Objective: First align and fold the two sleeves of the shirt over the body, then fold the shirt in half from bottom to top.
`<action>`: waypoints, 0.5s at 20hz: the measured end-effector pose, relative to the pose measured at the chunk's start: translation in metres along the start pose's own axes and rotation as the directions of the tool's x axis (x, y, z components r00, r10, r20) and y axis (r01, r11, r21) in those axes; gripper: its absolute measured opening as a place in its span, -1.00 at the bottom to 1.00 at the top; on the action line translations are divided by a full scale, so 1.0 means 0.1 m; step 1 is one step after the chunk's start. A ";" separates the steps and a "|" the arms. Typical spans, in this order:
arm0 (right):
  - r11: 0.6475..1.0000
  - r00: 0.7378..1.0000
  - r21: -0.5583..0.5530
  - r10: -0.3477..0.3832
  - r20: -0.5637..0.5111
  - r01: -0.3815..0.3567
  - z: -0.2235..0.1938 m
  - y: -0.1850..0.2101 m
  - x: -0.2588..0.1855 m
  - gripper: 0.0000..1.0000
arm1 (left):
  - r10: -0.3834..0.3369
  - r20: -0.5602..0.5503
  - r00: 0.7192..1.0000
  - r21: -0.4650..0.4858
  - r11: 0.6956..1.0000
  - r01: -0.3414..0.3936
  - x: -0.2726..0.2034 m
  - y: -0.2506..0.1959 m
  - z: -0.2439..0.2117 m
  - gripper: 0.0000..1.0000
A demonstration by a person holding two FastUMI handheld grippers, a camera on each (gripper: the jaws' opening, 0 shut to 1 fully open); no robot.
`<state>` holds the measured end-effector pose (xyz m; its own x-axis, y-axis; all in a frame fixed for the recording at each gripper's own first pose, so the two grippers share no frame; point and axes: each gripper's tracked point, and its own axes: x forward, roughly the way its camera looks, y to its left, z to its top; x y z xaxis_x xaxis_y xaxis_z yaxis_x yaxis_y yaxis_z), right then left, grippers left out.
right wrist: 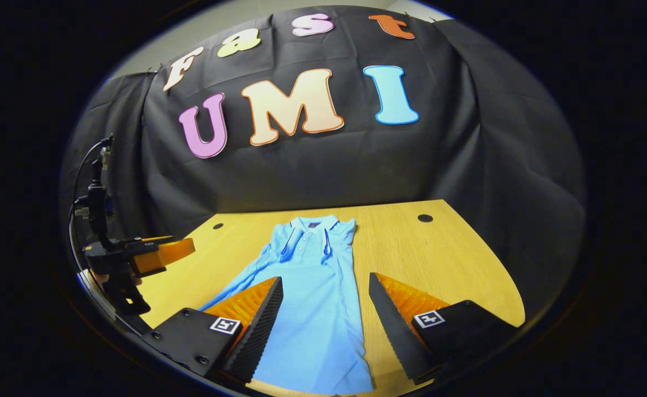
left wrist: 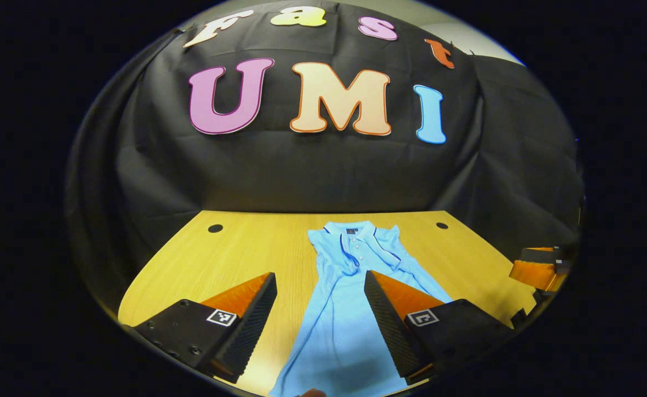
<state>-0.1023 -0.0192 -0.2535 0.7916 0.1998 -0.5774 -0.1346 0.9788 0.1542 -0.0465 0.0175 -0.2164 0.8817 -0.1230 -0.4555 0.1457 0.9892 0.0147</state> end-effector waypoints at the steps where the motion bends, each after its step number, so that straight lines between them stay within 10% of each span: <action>1: 1.000 1.000 -0.009 -0.005 -0.005 0.005 -0.06 -0.01 -0.06 0.95 | 0.002 -0.013 1.000 -0.002 1.000 -0.002 -0.10 -0.01 -0.10 0.92; 10: 0.997 0.991 -0.063 -0.048 -0.126 0.040 -0.90 -0.10 -0.43 0.96 | -0.006 -0.181 0.983 0.026 1.000 0.011 -0.64 -0.03 -1.15 0.92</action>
<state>-0.1889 -0.0333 -0.3026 0.7155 0.1566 -0.6809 -0.1398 0.9869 0.0801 -0.1548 0.0310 -0.2899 0.7851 -0.1123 -0.6092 0.1667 0.9854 0.0333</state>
